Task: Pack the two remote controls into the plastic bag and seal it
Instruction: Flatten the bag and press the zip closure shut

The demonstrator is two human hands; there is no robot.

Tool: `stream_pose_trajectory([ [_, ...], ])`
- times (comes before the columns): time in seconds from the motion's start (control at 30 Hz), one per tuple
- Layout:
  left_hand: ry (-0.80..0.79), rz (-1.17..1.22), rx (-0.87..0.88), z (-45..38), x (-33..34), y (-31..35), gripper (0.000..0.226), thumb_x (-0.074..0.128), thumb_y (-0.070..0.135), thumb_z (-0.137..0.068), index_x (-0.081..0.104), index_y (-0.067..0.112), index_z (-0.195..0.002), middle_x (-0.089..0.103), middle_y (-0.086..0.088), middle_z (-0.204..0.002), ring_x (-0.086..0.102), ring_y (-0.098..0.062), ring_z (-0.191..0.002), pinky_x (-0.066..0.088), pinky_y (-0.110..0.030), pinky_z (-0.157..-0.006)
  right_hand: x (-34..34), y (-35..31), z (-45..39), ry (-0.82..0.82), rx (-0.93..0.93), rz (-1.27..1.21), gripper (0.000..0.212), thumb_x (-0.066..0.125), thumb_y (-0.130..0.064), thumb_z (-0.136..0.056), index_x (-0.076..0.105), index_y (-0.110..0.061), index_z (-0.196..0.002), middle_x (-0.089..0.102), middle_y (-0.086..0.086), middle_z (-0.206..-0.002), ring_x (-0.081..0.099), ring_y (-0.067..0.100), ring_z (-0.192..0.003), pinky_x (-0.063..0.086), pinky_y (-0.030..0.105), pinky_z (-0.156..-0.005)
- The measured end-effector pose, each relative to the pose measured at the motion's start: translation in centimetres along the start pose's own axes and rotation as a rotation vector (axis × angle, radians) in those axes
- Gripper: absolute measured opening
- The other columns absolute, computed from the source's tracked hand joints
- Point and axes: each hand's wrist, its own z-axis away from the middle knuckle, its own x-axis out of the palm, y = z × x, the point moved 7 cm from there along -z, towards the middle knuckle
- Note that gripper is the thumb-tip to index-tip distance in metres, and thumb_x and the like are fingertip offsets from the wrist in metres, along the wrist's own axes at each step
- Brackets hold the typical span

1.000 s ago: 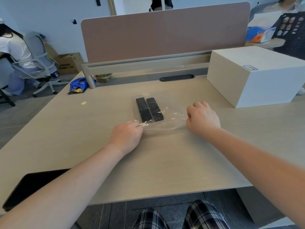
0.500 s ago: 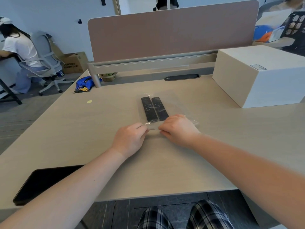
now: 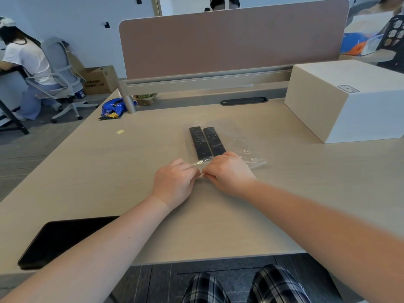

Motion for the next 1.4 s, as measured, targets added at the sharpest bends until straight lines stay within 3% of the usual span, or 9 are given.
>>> stream_pose_trajectory([
  [0.4,-0.027,-0.009,0.039,-0.1,-0.2,0.2,0.026,0.047,0.023,-0.073,0.072,0.022,-0.063,0.067,0.005,-0.056,0.064,-0.021,-0.055,0.039,-0.020,-0.035,1.0,-0.3,-0.4,-0.017,0.013,0.068,0.020,0.078,-0.007,-0.054,0.065,-0.021,-0.049,0.059,-0.002,-0.044,0.059,0.022,-0.046,0.047,0.025,-0.052],
  [0.63,-0.088,-0.033,0.073,-0.1,0.1,0.2,0.021,0.051,0.023,-0.072,0.071,0.022,-0.064,0.066,0.003,-0.056,0.064,-0.020,-0.057,0.040,-0.021,-0.036,0.9,-0.8,0.1,0.029,-0.128,0.163,0.020,0.074,-0.002,-0.050,0.062,-0.018,-0.055,0.059,-0.003,-0.046,0.058,0.021,-0.050,0.044,0.024,-0.053],
  [0.8,-0.132,-0.076,0.112,-0.4,0.1,0.8,0.008,0.065,0.018,-0.066,0.067,0.021,-0.058,0.063,0.004,-0.053,0.062,-0.018,-0.055,0.036,-0.019,-0.036,0.5,0.0,1.3,0.124,-0.194,0.235,0.019,0.067,0.002,-0.059,0.062,-0.016,-0.062,0.060,-0.002,-0.052,0.059,0.021,-0.058,0.040,0.028,-0.055],
  [1.07,-0.204,-0.158,0.096,-0.5,0.5,0.5,0.016,0.080,0.013,-0.055,0.065,0.019,-0.054,0.060,0.005,-0.050,0.061,-0.018,-0.053,0.033,-0.018,-0.034,0.0,3.8,3.6,0.125,-0.128,0.269,0.024,0.050,0.004,-0.065,0.065,-0.014,-0.068,0.063,-0.003,-0.055,0.063,0.021,-0.063,0.045,0.029,-0.058],
  [1.27,-0.198,-0.118,0.077,-0.6,0.1,0.8,0.021,0.087,0.014,-0.052,0.067,0.019,-0.053,0.061,0.005,-0.049,0.062,-0.019,-0.051,0.037,-0.015,-0.035,-0.3,7.1,5.4,0.026,-0.017,0.306,0.029,0.047,0.006,-0.056,0.065,-0.014,-0.067,0.065,-0.001,-0.055,0.065,0.020,-0.063,0.046,0.029,-0.058],
  [1.4,-0.174,-0.112,0.101,-1.0,-0.3,1.7,0.029,0.089,0.014,-0.051,0.060,0.016,-0.047,0.059,0.003,-0.046,0.061,-0.019,-0.047,0.035,-0.016,-0.032,-1.1,8.2,6.3,0.045,0.045,0.319,0.032,0.039,0.005,-0.055,0.064,-0.014,-0.064,0.062,-0.002,-0.052,0.063,0.020,-0.059,0.043,0.030,-0.054],
])
